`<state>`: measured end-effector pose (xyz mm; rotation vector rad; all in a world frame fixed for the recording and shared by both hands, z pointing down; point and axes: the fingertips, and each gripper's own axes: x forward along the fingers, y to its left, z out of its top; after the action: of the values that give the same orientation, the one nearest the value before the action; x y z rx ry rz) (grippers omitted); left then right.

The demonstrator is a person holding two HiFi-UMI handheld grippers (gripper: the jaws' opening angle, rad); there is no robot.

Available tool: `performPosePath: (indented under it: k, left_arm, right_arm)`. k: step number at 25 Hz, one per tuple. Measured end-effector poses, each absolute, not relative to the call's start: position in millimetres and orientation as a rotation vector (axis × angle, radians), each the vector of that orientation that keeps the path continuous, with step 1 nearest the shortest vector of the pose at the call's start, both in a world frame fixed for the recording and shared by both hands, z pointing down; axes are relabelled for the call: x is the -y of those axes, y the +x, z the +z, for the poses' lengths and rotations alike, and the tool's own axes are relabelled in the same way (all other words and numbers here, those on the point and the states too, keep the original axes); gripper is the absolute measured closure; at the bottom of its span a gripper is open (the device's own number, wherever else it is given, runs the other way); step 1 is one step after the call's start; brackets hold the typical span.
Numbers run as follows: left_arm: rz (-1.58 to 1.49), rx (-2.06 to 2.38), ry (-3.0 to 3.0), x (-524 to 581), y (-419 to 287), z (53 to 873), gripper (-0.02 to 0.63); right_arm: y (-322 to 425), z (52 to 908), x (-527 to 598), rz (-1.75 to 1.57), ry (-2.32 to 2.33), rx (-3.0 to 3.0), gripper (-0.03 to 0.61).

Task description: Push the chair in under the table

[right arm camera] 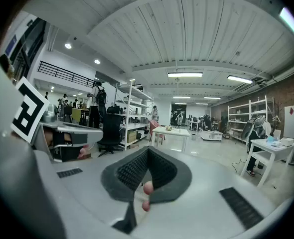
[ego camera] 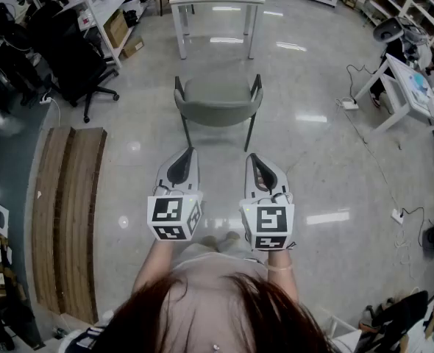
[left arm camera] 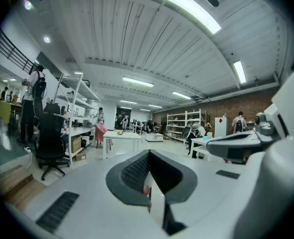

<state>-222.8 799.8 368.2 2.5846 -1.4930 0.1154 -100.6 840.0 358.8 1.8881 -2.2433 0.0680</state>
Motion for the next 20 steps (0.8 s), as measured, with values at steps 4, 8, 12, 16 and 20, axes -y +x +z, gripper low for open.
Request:
performPosePath:
  k: [4,8,12,16,20]
  left_arm:
    - [0.142,1.481,2.580,-792,-210,374,0.604]
    - [0.180,1.477,2.584,-784,-192,379,0.604]
    - [0.194,1.498,2.572,-772,-177,384,0.604]
    - [0.193,1.557,2.548,-758,-165,387,0.604]
    - [0.176,1.601,2.502,-750,-158,390,0.604]
  right_arm:
    - [-89,360,-832,0.064,1.879,2.256,0.557]
    - [-76,361,-823,0.048,1.845,2.298,0.557]
    - [-62,367,-810,0.045,1.804,2.331,0.557]
    - [-51,374,-792,0.040,1.748,2.353,0.557]
    - [-42,381,-776,0.033,1.704,2.370,0.557]
